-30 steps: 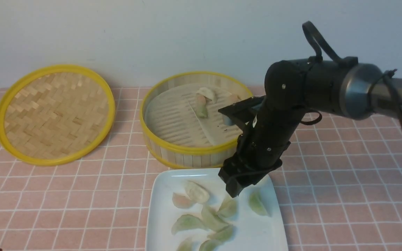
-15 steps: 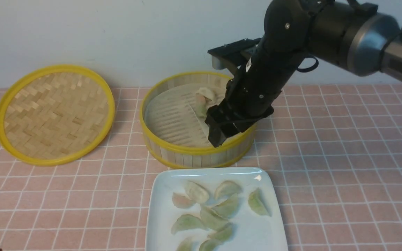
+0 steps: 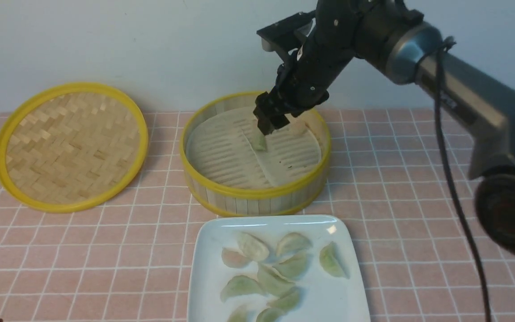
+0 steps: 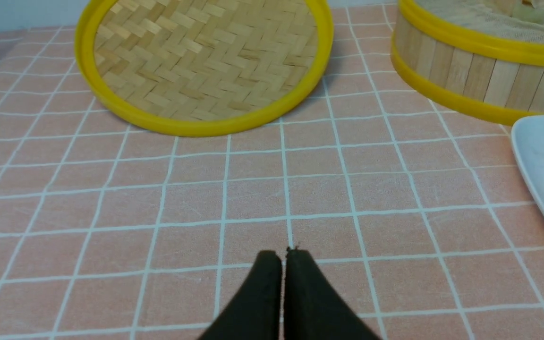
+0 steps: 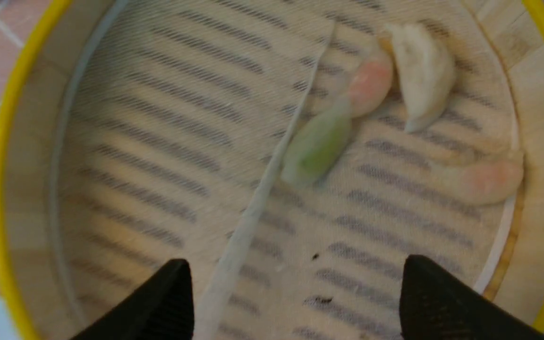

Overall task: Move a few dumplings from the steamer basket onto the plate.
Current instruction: Use the right arm to grab a dumpling from inside the steamer

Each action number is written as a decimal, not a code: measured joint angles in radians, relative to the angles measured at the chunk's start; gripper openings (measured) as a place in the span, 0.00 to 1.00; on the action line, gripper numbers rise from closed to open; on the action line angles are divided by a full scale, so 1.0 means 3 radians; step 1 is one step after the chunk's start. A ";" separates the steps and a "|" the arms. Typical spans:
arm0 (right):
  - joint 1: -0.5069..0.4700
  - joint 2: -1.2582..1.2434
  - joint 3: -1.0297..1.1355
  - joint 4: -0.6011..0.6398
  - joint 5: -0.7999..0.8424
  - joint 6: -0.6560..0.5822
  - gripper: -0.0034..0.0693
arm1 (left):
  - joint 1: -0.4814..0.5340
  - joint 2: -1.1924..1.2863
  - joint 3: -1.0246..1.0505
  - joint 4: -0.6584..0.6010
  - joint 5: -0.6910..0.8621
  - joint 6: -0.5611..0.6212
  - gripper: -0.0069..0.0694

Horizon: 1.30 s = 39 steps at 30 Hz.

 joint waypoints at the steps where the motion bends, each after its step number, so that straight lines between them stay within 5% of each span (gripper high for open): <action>1: -0.0029 0.0210 -0.0246 0.0030 0.0028 -0.0003 0.77 | 0.0000 0.0000 0.0000 0.0000 0.0000 0.0000 0.08; 6: -0.0084 0.0638 -0.0796 0.0151 0.0056 -0.0031 0.77 | 0.0000 0.0000 0.0000 0.0000 0.0000 0.0000 0.08; 26: -0.0084 0.0989 -0.0853 0.0508 0.0007 -0.0685 0.77 | 0.0000 0.0000 0.0000 0.0000 0.0000 0.0000 0.08; 29: -0.0084 0.1000 -0.0853 0.0512 0.0001 -0.0692 0.68 | 0.0000 0.0000 0.0000 0.0000 0.0000 0.0000 0.08; 35: -0.0084 0.1001 -0.0855 0.0490 0.0018 -0.0659 0.31 | 0.0000 0.0000 0.0000 0.0000 0.0000 0.0000 0.08; 39: -0.0084 0.0960 -0.0855 0.0482 0.0055 -0.0546 0.25 | 0.0000 0.0000 0.0000 0.0000 0.0000 0.0000 0.08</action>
